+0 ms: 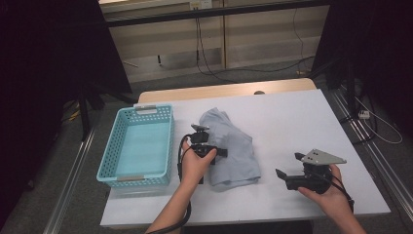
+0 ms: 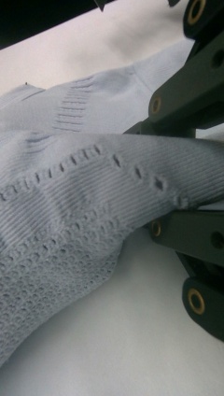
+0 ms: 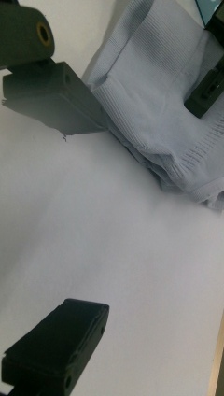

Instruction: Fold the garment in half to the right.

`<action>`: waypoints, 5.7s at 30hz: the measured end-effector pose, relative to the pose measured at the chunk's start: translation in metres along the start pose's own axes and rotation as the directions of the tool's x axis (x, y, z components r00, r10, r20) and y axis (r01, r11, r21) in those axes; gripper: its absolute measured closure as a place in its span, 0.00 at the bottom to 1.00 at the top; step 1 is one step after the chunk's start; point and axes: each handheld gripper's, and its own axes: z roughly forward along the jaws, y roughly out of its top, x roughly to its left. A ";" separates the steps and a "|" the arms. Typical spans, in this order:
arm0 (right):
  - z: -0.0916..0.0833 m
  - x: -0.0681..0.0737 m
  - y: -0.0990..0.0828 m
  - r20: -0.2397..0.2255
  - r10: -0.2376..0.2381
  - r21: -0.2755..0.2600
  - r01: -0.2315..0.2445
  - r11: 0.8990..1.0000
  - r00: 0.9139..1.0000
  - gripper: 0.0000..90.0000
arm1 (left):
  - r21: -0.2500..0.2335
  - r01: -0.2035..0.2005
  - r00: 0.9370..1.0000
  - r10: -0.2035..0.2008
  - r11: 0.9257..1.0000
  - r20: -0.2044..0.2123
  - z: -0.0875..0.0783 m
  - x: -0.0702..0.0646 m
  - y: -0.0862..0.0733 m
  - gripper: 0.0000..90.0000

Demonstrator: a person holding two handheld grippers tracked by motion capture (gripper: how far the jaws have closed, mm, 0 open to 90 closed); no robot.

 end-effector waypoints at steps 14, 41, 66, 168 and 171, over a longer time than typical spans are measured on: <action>-0.004 -0.003 0.001 0.009 0.008 -0.014 -0.008 1.000 1.000 0.12 | 0.048 -0.014 0.998 0.017 0.999 -0.066 -0.024 0.001 0.012 0.81; -0.002 -0.002 0.003 -0.003 0.001 -0.014 -0.001 1.000 1.000 0.11 | 0.020 0.045 0.998 -0.044 0.999 -0.045 -0.010 0.002 0.011 0.80; -0.001 -0.001 0.001 -0.034 0.022 -0.008 -0.022 1.000 0.999 0.09 | 0.168 -0.057 0.977 0.089 0.984 -0.193 -0.043 -0.018 0.049 0.82; 0.005 0.004 0.010 -0.079 0.017 -0.032 -0.019 0.999 0.997 0.06 | 0.290 -0.120 0.906 0.224 0.950 -0.360 -0.110 -0.024 0.118 0.83; 0.006 0.003 0.011 -0.079 0.025 -0.032 -0.028 0.999 0.997 0.06 | 0.291 -0.124 0.906 0.228 0.949 -0.356 -0.113 -0.026 0.121 0.83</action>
